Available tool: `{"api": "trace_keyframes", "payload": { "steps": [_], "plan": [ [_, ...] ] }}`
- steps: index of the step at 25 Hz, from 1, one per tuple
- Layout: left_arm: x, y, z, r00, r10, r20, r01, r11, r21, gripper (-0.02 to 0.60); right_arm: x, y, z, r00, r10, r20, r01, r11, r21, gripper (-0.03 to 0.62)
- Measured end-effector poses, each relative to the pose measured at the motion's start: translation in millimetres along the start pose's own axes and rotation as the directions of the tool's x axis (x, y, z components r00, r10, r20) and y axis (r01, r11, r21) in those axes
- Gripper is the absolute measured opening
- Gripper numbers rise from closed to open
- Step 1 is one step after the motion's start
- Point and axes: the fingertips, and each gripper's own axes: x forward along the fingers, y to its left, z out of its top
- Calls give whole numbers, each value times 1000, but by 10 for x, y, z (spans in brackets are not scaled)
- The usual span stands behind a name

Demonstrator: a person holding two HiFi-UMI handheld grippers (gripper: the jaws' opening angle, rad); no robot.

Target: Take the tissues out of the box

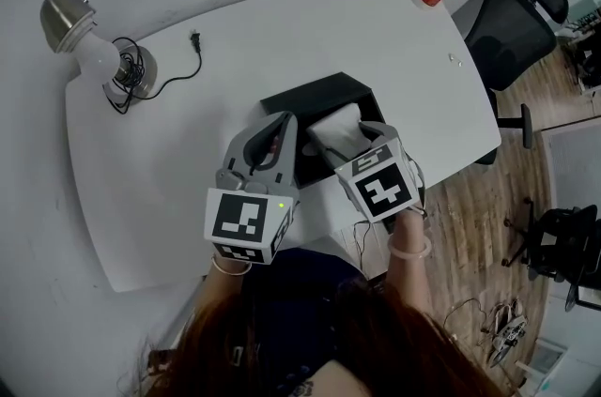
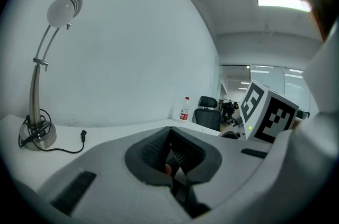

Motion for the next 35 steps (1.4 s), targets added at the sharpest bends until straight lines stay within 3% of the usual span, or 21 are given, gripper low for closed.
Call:
{"api": "trace_keyframes", "payload": {
  "steps": [12, 21, 35],
  "plan": [
    [-194, -97, 69, 994, 105, 28, -106, 994, 39, 21, -132, -56, 36, 989, 5, 147, -1, 1000, -26, 311],
    [-432, -140, 57, 979, 199, 43, -201, 978, 48, 21, -228, -85, 87, 980, 25, 198, -20, 999, -28, 311],
    [-552, -204, 40, 972, 232, 41, -234, 970, 71, 20, -466, -164, 259, 947, 5, 321, 10, 999, -45, 311]
  ]
}}
